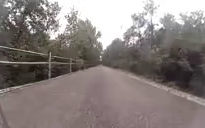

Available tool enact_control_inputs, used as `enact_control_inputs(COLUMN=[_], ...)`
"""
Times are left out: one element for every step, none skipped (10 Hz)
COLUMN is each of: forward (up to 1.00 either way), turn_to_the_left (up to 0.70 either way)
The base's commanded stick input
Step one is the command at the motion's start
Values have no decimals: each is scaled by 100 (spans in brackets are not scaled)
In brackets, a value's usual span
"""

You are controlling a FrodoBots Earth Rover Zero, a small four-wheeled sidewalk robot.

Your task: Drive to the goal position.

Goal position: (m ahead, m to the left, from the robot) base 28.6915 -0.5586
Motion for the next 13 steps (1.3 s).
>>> enact_control_inputs(forward=[70,70,70,70,70,70,70,70,70,70,70,70,70], turn_to_the_left=[-4,-10,-7,0,0,0,0,0,0,0,0,0,0])
